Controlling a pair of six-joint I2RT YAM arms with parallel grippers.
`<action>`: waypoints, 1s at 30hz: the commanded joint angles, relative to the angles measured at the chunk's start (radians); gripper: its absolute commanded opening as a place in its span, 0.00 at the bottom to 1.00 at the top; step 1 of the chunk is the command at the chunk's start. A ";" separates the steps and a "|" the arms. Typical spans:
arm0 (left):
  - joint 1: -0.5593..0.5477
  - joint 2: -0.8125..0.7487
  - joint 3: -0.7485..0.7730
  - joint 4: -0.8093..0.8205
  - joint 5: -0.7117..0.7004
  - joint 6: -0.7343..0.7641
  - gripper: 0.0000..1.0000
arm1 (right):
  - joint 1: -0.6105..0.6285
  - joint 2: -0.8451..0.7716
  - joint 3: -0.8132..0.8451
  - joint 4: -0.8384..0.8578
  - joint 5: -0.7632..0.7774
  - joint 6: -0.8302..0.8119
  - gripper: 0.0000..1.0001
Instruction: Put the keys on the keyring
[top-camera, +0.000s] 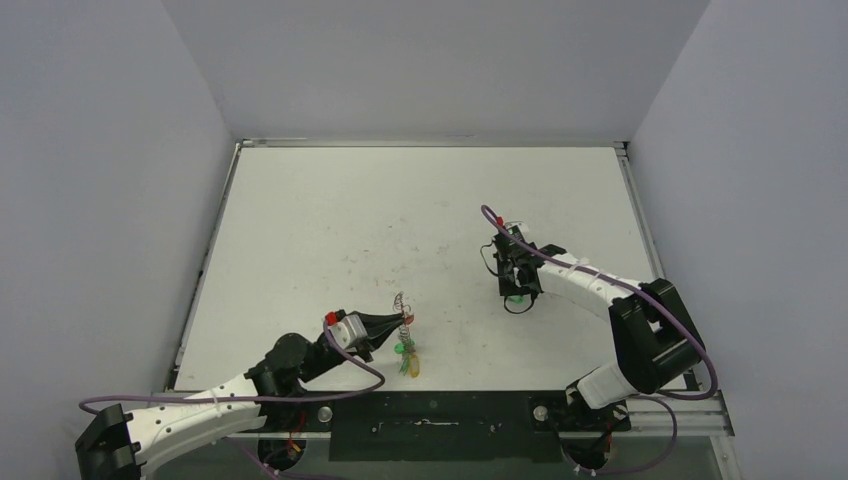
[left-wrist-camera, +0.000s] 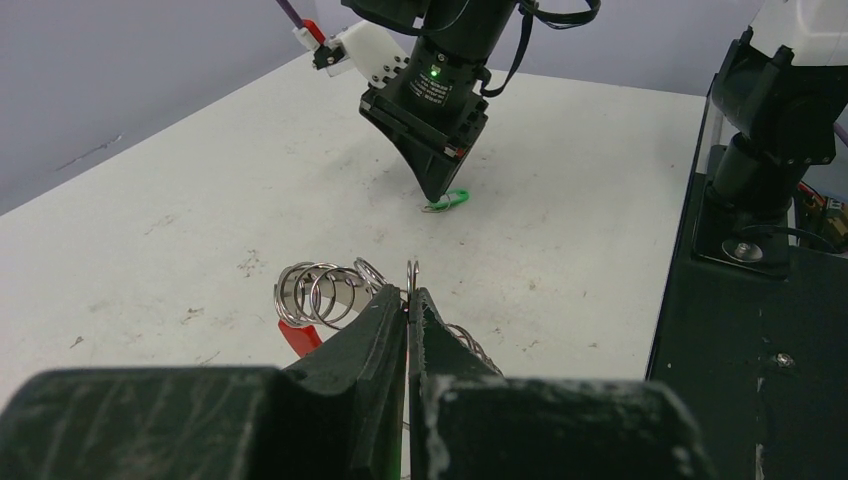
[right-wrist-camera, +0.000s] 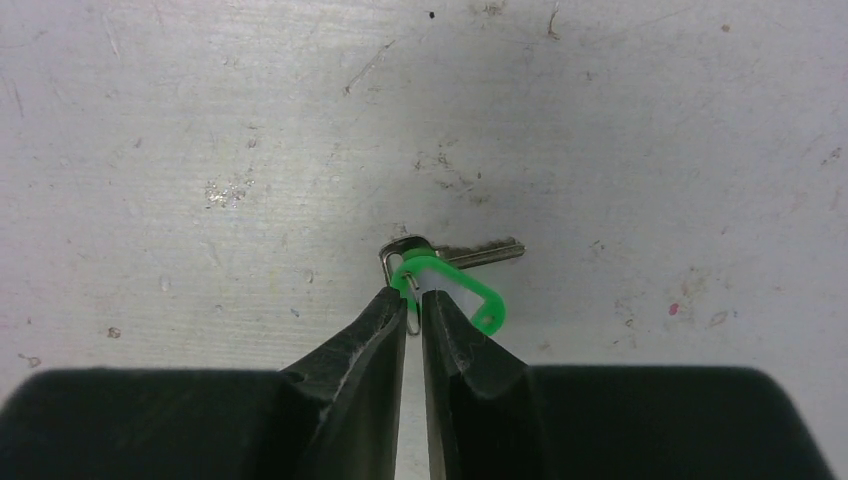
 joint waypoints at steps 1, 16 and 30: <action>0.000 -0.002 0.048 0.046 -0.018 -0.015 0.00 | 0.009 0.002 0.020 0.021 0.000 0.011 0.08; 0.000 -0.023 0.074 -0.029 -0.018 -0.039 0.00 | 0.010 -0.159 0.070 -0.020 -0.175 -0.108 0.00; 0.000 0.007 0.090 -0.082 -0.018 -0.110 0.00 | 0.193 -0.293 0.090 0.018 -0.438 -0.282 0.00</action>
